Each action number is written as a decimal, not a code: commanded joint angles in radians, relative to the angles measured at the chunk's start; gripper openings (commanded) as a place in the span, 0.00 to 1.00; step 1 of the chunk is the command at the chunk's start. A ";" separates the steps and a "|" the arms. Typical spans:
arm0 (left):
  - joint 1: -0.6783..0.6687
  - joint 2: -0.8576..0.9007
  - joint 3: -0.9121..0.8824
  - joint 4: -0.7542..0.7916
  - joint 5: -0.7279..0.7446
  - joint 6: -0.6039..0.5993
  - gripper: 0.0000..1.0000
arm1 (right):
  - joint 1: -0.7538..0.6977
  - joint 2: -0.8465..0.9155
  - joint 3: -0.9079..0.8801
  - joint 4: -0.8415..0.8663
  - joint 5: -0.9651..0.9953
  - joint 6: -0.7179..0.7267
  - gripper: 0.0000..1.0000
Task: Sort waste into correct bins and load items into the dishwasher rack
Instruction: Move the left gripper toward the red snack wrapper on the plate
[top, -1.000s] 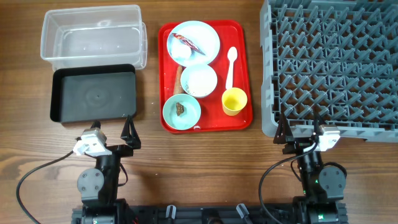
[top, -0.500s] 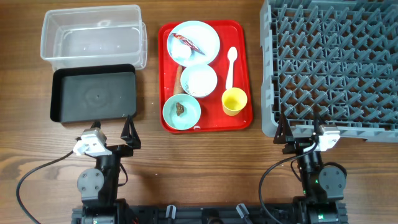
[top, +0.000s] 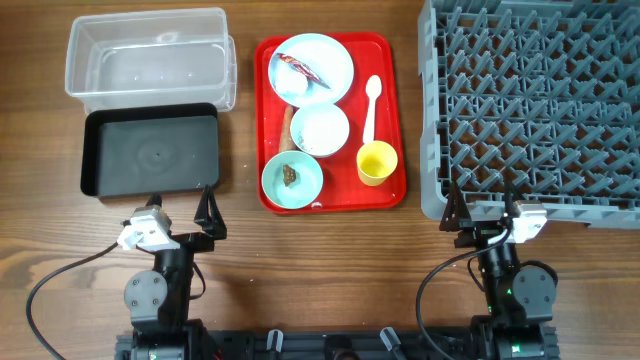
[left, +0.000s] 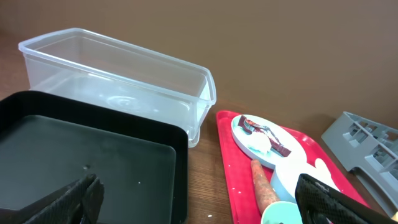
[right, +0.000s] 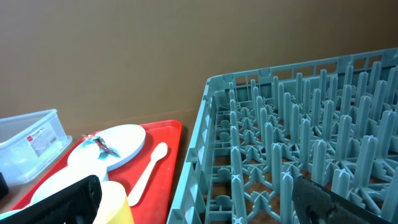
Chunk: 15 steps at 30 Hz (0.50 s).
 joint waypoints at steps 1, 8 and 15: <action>-0.001 -0.011 -0.006 -0.001 0.016 0.020 1.00 | 0.003 -0.009 -0.002 0.006 -0.013 -0.009 1.00; -0.001 -0.011 -0.006 0.000 0.020 0.019 1.00 | 0.003 -0.009 -0.002 0.017 -0.021 0.033 1.00; -0.001 -0.011 -0.006 0.088 0.122 0.017 1.00 | 0.003 -0.009 0.011 0.173 -0.146 -0.041 1.00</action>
